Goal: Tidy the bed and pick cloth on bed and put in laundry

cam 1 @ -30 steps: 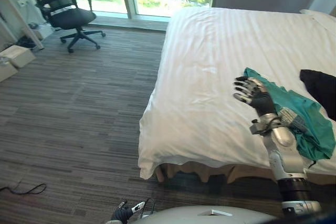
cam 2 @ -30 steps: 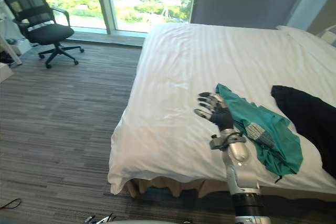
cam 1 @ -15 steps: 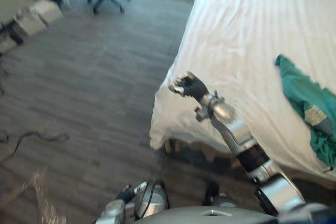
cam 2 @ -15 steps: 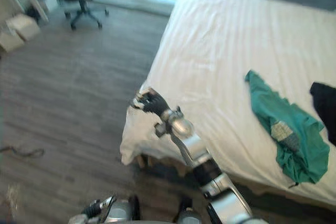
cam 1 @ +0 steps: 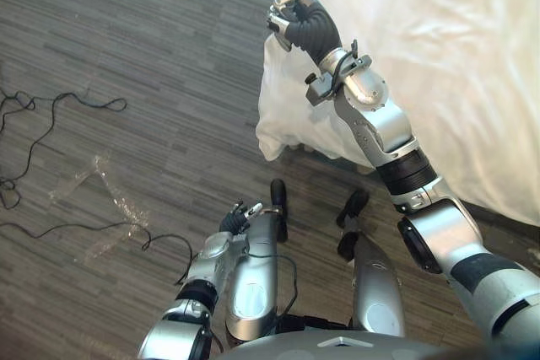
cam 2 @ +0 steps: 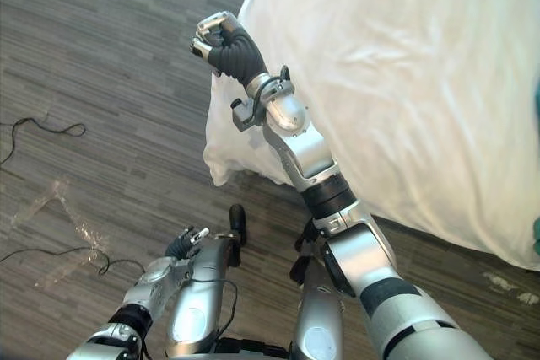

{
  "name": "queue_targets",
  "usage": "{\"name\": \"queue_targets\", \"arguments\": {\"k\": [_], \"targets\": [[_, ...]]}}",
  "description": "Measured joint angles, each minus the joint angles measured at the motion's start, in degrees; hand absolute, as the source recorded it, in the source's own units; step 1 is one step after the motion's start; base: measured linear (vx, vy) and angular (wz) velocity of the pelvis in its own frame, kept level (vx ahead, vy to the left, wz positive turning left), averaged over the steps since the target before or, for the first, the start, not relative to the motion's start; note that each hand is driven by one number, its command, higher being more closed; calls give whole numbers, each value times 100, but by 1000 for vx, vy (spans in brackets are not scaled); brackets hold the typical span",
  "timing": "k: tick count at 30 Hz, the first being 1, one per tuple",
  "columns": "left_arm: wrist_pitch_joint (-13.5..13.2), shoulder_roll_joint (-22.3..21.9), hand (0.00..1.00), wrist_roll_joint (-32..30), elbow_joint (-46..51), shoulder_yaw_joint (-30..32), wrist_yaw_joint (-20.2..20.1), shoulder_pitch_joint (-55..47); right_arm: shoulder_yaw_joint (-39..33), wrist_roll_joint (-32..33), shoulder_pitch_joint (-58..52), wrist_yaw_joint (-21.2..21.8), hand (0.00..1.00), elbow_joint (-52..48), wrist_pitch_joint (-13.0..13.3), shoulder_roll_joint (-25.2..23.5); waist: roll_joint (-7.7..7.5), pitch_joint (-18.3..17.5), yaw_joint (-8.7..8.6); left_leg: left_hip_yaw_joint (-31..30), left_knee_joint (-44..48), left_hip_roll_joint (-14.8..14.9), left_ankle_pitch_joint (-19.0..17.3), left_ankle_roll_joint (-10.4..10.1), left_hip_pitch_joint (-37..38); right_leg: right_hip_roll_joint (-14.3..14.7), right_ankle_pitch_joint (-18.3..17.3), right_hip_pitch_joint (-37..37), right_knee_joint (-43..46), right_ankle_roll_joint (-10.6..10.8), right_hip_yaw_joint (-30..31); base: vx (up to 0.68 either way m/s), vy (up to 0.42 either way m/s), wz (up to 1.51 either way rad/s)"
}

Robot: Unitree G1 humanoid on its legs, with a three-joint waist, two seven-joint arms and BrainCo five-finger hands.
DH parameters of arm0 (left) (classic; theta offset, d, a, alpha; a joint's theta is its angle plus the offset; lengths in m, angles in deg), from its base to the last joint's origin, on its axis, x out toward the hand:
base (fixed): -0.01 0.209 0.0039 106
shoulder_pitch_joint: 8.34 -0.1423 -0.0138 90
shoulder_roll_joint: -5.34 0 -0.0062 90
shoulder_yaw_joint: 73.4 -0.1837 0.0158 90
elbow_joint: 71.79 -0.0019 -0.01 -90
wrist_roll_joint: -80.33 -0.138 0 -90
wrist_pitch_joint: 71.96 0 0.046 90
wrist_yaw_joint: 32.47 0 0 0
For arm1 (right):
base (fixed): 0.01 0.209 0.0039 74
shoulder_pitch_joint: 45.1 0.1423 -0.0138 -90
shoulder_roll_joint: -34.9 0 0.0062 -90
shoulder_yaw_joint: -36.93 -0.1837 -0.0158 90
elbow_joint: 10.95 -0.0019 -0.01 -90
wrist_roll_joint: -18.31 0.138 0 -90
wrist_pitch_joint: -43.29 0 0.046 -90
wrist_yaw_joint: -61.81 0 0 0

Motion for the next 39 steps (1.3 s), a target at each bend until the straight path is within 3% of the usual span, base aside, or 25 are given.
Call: {"name": "queue_targets", "arguments": {"k": [5, 12, 17, 20, 22, 25, 29, 33, 35, 39], "targets": [[27, -312, 0, 337, 102, 280, 146, 354, 166, 24, -31, -119, 100, -82, -377, -63, 88, 43, 48, -26, 134, 76, 1, -3, -472, -144, -299, -704, 720, -125, 11, -96, -52, 5], [197, -784, 0, 406, 425, 933, 214, 565, 523, 71, -264, -373, 100, 37, -663, -369, 159, 60, -50, -31, 264, 236, 49, -70, -874, -165, -444, -1164, 1088, -257, -7, -61, -53, 1], [226, -1137, 0, 586, 430, 1195, 235, 737, 677, -113, -451, -446, 100, 1122, -695, -696, 158, 60, -208, 12, 279, 269, 66, -91, -980, -167, -452, -1308, 1156, -280, 9, 36, -12, 0], [154, -1325, 0, 597, 391, 1395, 375, 964, 637, -204, -577, -824, 100, 2227, -678, -772, 158, 60, -240, 61, 375, 308, 70, -98, -1004, -162, -462, -1320, 1193, -295, 12, 79, -7, 0], [116, -1351, 0, 609, 383, 1504, 457, 1207, 248, 62, -577, -1289, 100, 2918, -408, -689, 157, 59, -276, 59, 403, 316, 70, -99, -1033, -162, -461, -1322, 1197, -296, -1, 26, -6, 3], [112, -1389, 0, 762, 384, 1863, 480, 1527, -535, 498, -575, -1473, 100, 3173, 108, -534, 150, 55, -396, 59, 482, 352, 34, -80, -1143, -157, -448, -1375, 1214, -311, -14, -12, 1, -1], [268, -1377, 0, 817, 391, 2140, 718, 1802, -1105, 733, -740, -1291, 100, 2970, 520, -708, 138, 49, -524, 104, 692, 487, -54, -68, -1438, -72, -390, -1588, 1200, -348, -4, -30, -2, -10], [688, -1402, 0, 808, 394, 2358, 1049, 1718, -2027, 1325, -1389, -988, 100, 2790, 832, -783, 64, 47, -545, 196, 1063, 665, -237, -23, -1384, 22, -385, -1467, 1283, -351, 86, 6, 10, -21], [871, -1368, 0, 797, 425, 2468, 1156, 1523, -2837, 1517, -1878, -859, 100, 2800, 1002, -749, -46, 49, -627, 345, 1234, 736, -421, 12, -1149, 52, -380, -1301, 1319, -321, 255, -2, 53, -40], [914, -1186, 0, 635, 643, 2457, 1118, 897, -3330, 1604, -3077, -626, 100, 2798, 1263, -549, -208, 9, -771, 662, 1369, 853, -736, 28, -402, 148, -390, -756, 1284, -239, 596, -1, 68, -52]]}}
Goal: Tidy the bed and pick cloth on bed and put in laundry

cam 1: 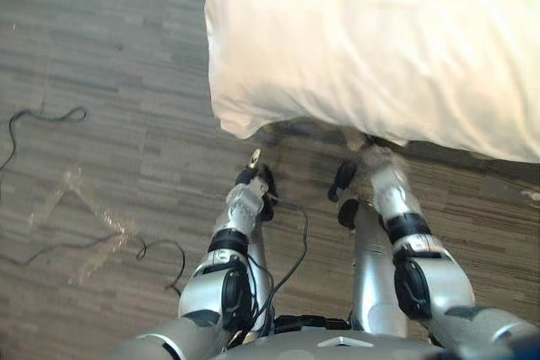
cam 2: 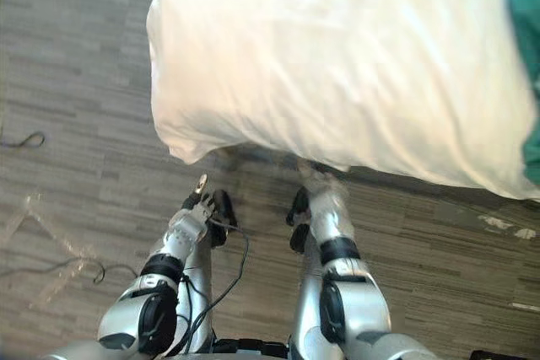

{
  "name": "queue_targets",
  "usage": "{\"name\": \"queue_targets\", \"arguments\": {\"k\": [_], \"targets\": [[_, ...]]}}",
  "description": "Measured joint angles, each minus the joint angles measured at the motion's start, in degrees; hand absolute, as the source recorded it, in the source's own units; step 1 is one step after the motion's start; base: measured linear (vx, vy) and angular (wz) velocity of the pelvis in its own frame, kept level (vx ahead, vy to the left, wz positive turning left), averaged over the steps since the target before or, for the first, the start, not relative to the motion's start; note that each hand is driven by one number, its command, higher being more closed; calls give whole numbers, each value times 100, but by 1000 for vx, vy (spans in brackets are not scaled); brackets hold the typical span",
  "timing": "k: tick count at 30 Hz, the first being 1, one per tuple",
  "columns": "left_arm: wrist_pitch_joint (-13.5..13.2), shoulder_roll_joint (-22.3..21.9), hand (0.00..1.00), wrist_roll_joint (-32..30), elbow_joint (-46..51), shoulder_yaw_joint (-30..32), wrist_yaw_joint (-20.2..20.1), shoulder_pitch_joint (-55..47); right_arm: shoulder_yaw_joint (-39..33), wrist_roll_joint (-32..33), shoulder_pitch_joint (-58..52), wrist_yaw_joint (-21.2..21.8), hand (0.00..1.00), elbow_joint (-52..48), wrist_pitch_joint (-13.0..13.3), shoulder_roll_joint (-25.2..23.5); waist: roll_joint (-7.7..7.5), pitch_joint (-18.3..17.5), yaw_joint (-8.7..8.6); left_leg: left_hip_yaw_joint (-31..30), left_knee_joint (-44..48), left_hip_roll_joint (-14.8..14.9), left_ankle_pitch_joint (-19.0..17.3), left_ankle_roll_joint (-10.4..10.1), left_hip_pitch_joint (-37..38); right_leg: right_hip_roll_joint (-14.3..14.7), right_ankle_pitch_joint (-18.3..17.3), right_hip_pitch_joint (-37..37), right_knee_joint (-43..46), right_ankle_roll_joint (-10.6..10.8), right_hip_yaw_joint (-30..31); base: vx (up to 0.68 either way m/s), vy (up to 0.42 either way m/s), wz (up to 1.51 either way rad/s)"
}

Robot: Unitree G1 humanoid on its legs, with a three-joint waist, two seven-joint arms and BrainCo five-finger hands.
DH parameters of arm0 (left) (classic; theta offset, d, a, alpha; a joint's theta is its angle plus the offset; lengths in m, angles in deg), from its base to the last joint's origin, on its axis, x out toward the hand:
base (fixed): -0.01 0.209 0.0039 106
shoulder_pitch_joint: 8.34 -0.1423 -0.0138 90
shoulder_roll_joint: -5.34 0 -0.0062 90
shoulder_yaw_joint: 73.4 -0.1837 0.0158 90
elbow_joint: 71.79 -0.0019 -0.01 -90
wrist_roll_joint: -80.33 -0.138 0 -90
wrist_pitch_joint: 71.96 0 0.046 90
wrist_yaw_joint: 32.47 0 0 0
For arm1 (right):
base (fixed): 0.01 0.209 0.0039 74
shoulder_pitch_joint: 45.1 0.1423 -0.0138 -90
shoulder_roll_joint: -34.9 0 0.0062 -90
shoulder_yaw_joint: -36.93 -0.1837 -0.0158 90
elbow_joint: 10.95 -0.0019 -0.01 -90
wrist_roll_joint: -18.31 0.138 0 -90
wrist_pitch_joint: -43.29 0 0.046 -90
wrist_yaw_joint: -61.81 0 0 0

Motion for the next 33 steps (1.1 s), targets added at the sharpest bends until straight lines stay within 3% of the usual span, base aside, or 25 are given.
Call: {"name": "queue_targets", "arguments": {"k": [4, 7, 15, 19, 21, 24, 29, 33], "targets": [[-6, 444, 0, -357, 42, -371, -293, -675, -12, 3, -1345, 260, 100, -1, 113, 68, -287, -178, -123, 316, -196, 92, -199, -83, 951, 161, -16, 735, -267, 83, 250, 32, 25, -43], [89, 707, 0, -572, -14, -786, -485, -1060, -21, 117, -2040, 493, 100, 52, 202, 12, -396, -398, -146, 501, -623, 74, -139, -186, 1595, 275, 37, 1298, -746, 152, 330, 66, -7, -24], [261, 1118, 0, -790, -272, -1351, -788, -1874, -180, 219, -2655, 1107, 100, 254, 800, 182, -321, -677, -300, 814, -1627, -280, 160, -260, 2850, 335, 432, 2411, -1759, 304, 519, 112, 29, -16], [351, 1225, 0, -978, -264, -1618, -913, -2203, 157, 222, -3031, 1574, 100, -734, 1078, 284, -294, -950, -362, 809, -1843, -419, 161, -261, 3290, 278, 445, 2859, -1956, 374, 507, 99, 59, 2], [371, 1250, 0, -1026, -252, -1819, -949, -2302, 337, 216, -3040, 1725, 100, -1242, 1089, 307, -299, -1010, -358, 798, -1914, -469, 167, -251, 3413, 253, 462, 2990, -2012, 410, 503, 11, 41, 4], [340, 1235, 0, -1153, -203, -2044, -961, -2576, 647, 215, -3024, 2051, 100, -1763, 997, 310, -285, -1096, -340, 740, -2029, -552, 187, -219, 3650, 216, 469, 3288, -2115, 454, 394, -17, 19, 13], [230, 1234, 0, -1197, -258, -2259, -864, -2925, 1441, 249, -2981, 2627, 100, -1931, 349, 306, -153, -1306, -185, 619, -2227, -738, 232, -179, 3972, 73, 425, 3628, -2147, 544, 332, -12, 18, 10], [197, 1248, 0, -1156, -254, -2389, -749, -2936, 2308, 387, -2651, 2698, 100, -1923, -51, 233, -101, -1360, -98, 509, -2204, -803, 253, -136, 3970, 13, 445, 3690, -2128, 574, 221, -34, 8, 13]]}}
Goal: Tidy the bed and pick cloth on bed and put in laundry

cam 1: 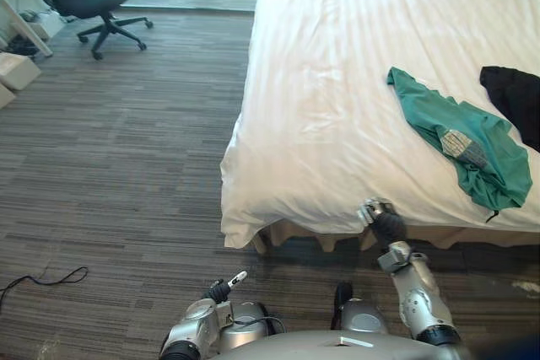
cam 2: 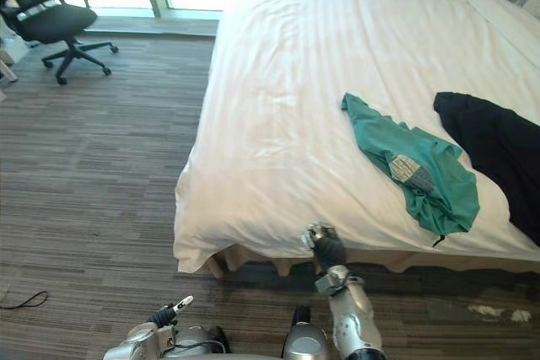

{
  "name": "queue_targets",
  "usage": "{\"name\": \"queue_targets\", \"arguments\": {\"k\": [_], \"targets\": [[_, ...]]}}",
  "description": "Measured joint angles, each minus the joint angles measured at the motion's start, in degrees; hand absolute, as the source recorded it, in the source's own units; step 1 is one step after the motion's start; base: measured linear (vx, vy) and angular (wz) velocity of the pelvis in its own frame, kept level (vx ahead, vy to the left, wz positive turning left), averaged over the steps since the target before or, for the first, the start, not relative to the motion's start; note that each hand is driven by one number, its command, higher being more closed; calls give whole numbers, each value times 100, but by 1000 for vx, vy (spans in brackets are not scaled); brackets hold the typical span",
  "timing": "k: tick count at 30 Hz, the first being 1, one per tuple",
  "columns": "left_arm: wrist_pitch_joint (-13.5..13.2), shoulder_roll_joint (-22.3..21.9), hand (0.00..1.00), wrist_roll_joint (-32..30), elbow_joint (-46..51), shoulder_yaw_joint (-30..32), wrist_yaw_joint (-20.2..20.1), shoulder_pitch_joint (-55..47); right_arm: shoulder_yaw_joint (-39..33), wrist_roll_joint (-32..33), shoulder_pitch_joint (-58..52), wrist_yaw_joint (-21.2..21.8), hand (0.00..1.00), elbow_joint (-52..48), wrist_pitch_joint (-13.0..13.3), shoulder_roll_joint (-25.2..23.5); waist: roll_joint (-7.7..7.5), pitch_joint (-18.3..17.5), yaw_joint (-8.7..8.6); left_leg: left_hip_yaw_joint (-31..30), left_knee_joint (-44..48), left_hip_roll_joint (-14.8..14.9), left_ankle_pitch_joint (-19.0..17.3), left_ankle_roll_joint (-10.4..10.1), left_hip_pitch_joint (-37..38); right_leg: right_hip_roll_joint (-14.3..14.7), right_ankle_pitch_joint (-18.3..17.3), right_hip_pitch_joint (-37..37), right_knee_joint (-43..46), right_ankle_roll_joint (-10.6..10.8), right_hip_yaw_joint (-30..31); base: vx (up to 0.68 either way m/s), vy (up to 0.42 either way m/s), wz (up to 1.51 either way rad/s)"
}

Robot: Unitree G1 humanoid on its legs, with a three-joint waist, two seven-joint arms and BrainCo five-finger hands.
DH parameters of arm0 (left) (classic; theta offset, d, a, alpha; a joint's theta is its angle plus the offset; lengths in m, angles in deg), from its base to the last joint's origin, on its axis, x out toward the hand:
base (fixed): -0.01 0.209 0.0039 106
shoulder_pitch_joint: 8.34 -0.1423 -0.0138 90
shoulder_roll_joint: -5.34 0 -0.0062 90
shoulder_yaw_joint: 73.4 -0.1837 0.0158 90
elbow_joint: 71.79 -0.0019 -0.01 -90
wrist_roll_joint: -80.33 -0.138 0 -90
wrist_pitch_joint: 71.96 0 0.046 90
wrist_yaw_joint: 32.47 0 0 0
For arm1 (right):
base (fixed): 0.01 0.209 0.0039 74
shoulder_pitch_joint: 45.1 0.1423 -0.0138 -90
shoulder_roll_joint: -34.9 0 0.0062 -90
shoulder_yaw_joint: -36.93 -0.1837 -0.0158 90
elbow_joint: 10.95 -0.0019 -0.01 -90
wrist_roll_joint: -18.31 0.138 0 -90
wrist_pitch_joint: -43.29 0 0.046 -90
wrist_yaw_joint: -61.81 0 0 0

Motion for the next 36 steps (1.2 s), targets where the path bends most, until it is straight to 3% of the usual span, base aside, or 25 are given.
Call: {"name": "queue_targets", "arguments": {"k": [2, 3, 5, 6, 7, 9, 10, 15, 21, 23, 26, 29, 36], "targets": [[4, 2, 0, 1, 2, -89, -11, 91, 286, 74, 436, -4, 100, 19, -150, -53, 24, 87, 57, -42, 69, -19, -11, 25, -122, -34, 6, -46, 0, 25, -5, -97, 12, 11], [9, 34, 0, 44, 1, -92, -16, 335, 449, 145, 1122, -44, 100, 81, -280, -119, 54, 302, 70, -79, 253, -3, -70, 29, -347, -53, 11, -223, 15, 14, -9, -251, 29, 12], [-26, 38, 0, 268, 1, -110, 58, 695, 517, 390, 2271, -257, 100, 280, -294, -230, 77, 507, 88, -197, 373, -23, -90, 60, -1025, -55, -68, -783, 6, 14, -4, -271, 32, 20], [-73, -10, 0, 412, -48, -201, 88, 1007, 495, 534, 3012, -391, 100, 453, -283, -243, 160, 591, 143, -225, 389, 35, -2, 67, -1562, -28, -41, -1369, 414, -94, 5, -174, 11, 44], [-139, 36, 0, 514, -187, -284, 86, 1334, 362, 633, 3628, -504, 100, 694, -285, -247, 145, 688, 230, -266, 438, -4, 109, 56, -2032, -40, -167, -1738, 759, -180, 7, -129, -14, 49], [-308, -68, 0, 668, -318, -307, 84, 1844, 199, 708, 4421, -624, 100, 1085, -337, -200, 246, 1032, 372, -382, 513, 19, 335, 73, -2424, 4, -126, -2049, 736, -249, -26, -73, -35, 32], [-445, -101, 0, 718, -441, -299, 81, 1992, 129, 745, 4652, -695, 100, 1145, -382, -217, 267, 1135, 420, -400, 565, 32, 428, 179, -2638, 6, -110, -2282, 852, -263, -30, -45, -36, 16], [-749, -446, 0, 887, -509, 159, 87, 2430, 34, 796, 4829, -888, 100, 781, -494, -246, 283, 1291, 435, -462, 796, 70, 527, 312, -3253, -59, -178, -2963, 1278, -294, -47, 38, -14, 12], [-886, -963, 0, 1055, -173, 700, 247, 2610, -102, 788, 4974, -1599, 100, -42, -469, -411, 303, 1312, 361, -437, 1226, 220, 390, 288, -3784, -146, -537, -3642, 1966, -410, -37, -16, -34, -3], [-885, -1159, 0, 1080, -154, 868, 322, 2751, -250, 798, 5066, -1871, 100, -128, -347, -370, 348, 1366, 320, -411, 1317, 298, 349, 269, -4052, -137, -614, -3946, 2109, -431, -19, -100, -54, -5], [-886, -1296, 0, 1079, -86, 947, 457, 2745, -472, 977, 5036, -2023, 100, -322, -124, -357, 341, 1377, 196, -341, 1331, 383, 342, 265, -4160, -99, -602, -4096, 2109, -445, 3, -45, -47, -11], [-870, -1371, 0, 1070, 51, 1062, 533, 2789, -982, 1269, 4931, -2095, 100, -441, 138, -317, 323, 1387, 180, -265, 1463, 511, 300, 216, -4165, 14, -576, -4112, 2090, -481, 89, 21, -30, -22], [-557, -1178, 0, 1057, 334, 1321, 699, 3003, -2219, 2167, 4190, -1812, 100, -673, 407, 127, 241, 1412, -12, -61, 1881, 805, -20, 250, -4065, 244, -448, -3969, 1993, -483, 315, 60, 21, -27]]}}
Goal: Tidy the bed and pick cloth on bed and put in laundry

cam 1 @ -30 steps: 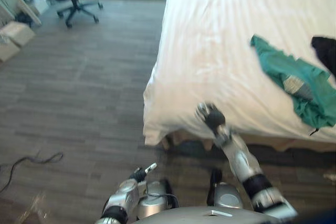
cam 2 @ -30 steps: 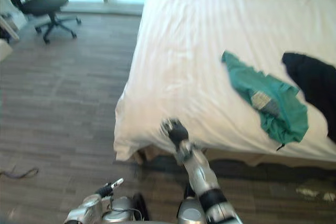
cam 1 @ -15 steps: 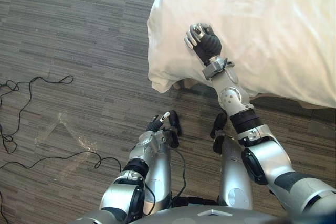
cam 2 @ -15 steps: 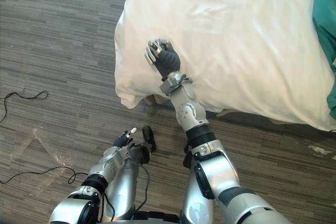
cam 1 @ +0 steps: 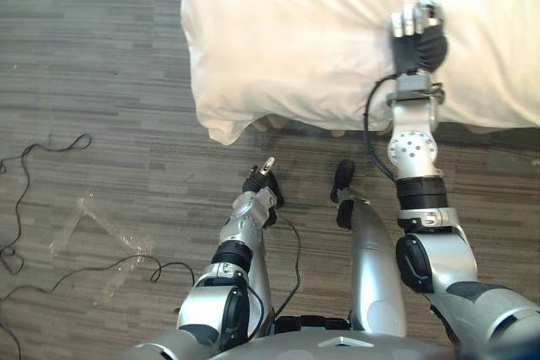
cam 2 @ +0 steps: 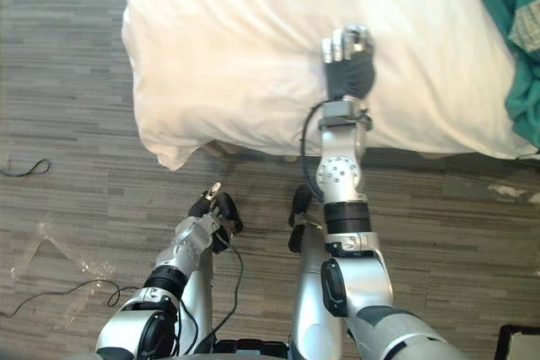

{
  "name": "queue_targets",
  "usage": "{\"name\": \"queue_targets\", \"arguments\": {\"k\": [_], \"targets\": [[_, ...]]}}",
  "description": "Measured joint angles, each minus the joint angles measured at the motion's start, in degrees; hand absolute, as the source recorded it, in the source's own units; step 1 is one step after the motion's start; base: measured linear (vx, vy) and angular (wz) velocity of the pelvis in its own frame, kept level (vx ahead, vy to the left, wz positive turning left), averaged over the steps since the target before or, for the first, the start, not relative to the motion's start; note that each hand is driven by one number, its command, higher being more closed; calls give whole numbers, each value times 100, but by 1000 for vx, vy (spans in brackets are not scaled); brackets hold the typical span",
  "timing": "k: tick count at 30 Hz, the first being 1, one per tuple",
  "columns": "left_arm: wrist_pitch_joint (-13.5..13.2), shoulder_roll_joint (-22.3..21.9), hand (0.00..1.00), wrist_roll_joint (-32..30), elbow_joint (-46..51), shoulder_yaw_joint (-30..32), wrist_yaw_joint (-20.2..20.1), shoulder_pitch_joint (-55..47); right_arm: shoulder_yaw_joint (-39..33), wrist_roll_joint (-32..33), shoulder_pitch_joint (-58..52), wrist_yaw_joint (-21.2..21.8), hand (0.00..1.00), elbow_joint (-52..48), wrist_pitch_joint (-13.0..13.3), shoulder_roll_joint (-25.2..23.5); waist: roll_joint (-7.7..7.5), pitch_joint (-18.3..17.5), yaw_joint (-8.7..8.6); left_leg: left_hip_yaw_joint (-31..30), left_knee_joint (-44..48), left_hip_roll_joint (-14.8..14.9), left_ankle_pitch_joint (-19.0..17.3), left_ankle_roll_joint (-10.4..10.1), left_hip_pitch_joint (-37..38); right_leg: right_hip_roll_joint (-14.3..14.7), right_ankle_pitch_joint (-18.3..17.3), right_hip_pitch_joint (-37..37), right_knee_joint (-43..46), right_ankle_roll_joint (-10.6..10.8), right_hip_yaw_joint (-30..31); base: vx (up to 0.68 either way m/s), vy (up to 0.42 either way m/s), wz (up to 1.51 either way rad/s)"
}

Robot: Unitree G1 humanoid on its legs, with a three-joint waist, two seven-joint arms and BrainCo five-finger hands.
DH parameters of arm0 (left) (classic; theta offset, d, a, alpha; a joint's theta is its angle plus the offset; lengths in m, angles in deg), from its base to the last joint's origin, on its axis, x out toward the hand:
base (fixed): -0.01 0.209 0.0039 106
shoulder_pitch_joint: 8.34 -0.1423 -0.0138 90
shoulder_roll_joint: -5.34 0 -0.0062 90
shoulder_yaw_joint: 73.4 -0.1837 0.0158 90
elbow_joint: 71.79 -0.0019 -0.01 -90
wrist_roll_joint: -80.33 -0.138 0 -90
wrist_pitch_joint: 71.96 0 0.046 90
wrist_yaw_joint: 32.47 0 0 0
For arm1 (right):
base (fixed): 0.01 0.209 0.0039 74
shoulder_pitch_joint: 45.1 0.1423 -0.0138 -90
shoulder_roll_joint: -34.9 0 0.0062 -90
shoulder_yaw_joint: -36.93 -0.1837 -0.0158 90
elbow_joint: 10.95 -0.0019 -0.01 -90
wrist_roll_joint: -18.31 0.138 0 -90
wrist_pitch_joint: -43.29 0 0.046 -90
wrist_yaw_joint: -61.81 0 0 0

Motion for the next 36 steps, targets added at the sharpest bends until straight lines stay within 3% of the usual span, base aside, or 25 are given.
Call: {"name": "queue_targets", "arguments": {"k": [3, 4, 6, 10, 12, 14, 15, 17, 21, 23, 24, 26, 27, 29, 31, 34, 36], "targets": [[125, 206, 0, -1, 88, 11, -30, -40, -524, 271, -701, 233, 100, 89, 8, 165, -21, -1, -41, 174, 7, 35, -127, -4, 387, 44, 20, 320, -107, 32, 130, 75, 48, -30], [180, 314, 0, -8, 143, 7, -65, -99, -686, 254, -1051, 315, 0, 184, -11, 206, -27, -4, -94, 211, -13, 52, -180, -15, 571, 77, 37, 518, -204, 57, 153, 74, 47, -26], [258, 487, 0, -82, 181, 5, -218, -194, -979, 136, -1712, 288, 0, 525, -30, 218, -97, -26, -91, 335, -131, 60, -215, -38, 927, 120, 58, 825, -362, 90, 229, 85, 39, -30], [354, 867, 0, -231, 206, 1, -611, -582, -1398, -1324, -3005, -213, 0, 1288, -187, 184, -242, -81, -114, 629, -508, 53, -255, -141, 1732, 214, 93, 1486, -754, 140, 358, 82, 2, -33], [329, 978, 0, -264, 127, -14, -891, -796, -1521, -1783, -3506, -240, 0, 1494, -248, 172, -314, -171, -125, 730, -749, 19, -232, -205, 2111, 240, 90, 1805, -927, 144, 366, 130, -19, -21], [216, 1023, 0, -474, -46, -96, -1151, -1148, -1718, -2471, -4193, -230, 0, 1828, -269, 77, -472, -547, -131, 804, -1333, -136, -79, -336, 2576, 244, 92, 2209, -1268, 145, 299, 182, -29, 9], [188, 1017, 0, -475, -81, -128, -1161, -1198, -1749, -2504, -4273, -221, 0, 1919, -263, 57, -486, -604, -132, 797, -1419, -159, 11, -351, 2666, 242, 98, 2305, -1325, 144, 287, 197, -30, 23], [67, 957, 0, -468, -347, -288, -1285, -1560, -1902, -2488, -4494, -79, 0, 2772, -252, 9, -543, -1048, -222, 745, -1986, -343, 243, -446, 3098, 226, 101, 2696, -1625, 153, 132, 218, -17, 25], [-65, 923, 0, -533, -756, -279, -1407, -2094, -1913, -2620, -4718, 84, 0, 3449, -181, -210, -403, -1389, -303, 794, -2709, -549, 459, -532, 3872, 239, 122, 3361, -2008, 237, 79, 163, 17, 3], [-185, 869, 0, -857, -897, -272, -1419, -2354, -1884, -3121, -4904, 168, 0, 3596, -100, -294, -261, -1601, -299, 830, -2959, -629, 501, -548, 4104, 242, 135, 3541, -2138, 292, 95, 86, 27, -7], [-282, 839, 0, -1174, -1003, -267, -1418, -2513, -1758, -3776, -5018, 185, 0, 3640, 33, -340, -176, -1704, -287, 866, -3044, -669, 504, -551, 4237, 242, 144, 3644, -2197, 318, 133, 68, 38, -14], [-373, 821, 0, -1456, -1078, -237, -1407, -2685, -1460, -4501, -5062, 184, 0, 3662, 169, -384, -154, -1725, -272, 823, -3033, -719, 493, -546, 4348, 256, 155, 3731, -2219, 336, 264, 26, 26, -28], [-452, 803, 0, -1593, -1082, -187, -1406, -2815, -1120, -4976, -5046, 171, 0, 3666, 272, -414, -196, -1726, -215, 644, -2734, -726, 379, -508, 4289, 294, 166, 3719, -2223, 346, 494, -23, -23, -63], [-569, 788, 0, -1596, -1071, -56, -1406, -2927, -725, -5293, -4990, 150, 0, 3756, 335, -413, -214, -1729, -50, 160, -2043, -604, 92, -434, 4110, 353, 196, 3722, -2230, 338, 814, -38, -20, -85], [-797, 690, 0, -1602, -1063, 46, -1417, -3159, -293, -5633, -5000, 144, 0, 3814, 374, -370, -116, -1798, 102, -406, -1040, -367, -431, -393, 3884, 539, 263, 3736, -2254, 351, 1334, -115, 100, -123], [-852, 579, 0, -1856, -1079, -90, -1520, -3204, -78, -5631, -5020, 76, 0, 3747, 429, -282, 47, -1954, 12, -416, -1144, -331, -913, -478, 4076, 674, 458, 3684, -2404, 453, 1705, -102, 158, -75], [-822, 542, 0, -2005, -1060, -183, -1521, -3153, -2, -5513, -5045, 54, 0, 3713, 402, -302, 22, -1963, -22, -284, -1276, -388, -976, -485, 4193, 647, 543, 3637, -2359, 489, 1773, -113, 126, -44]]}}
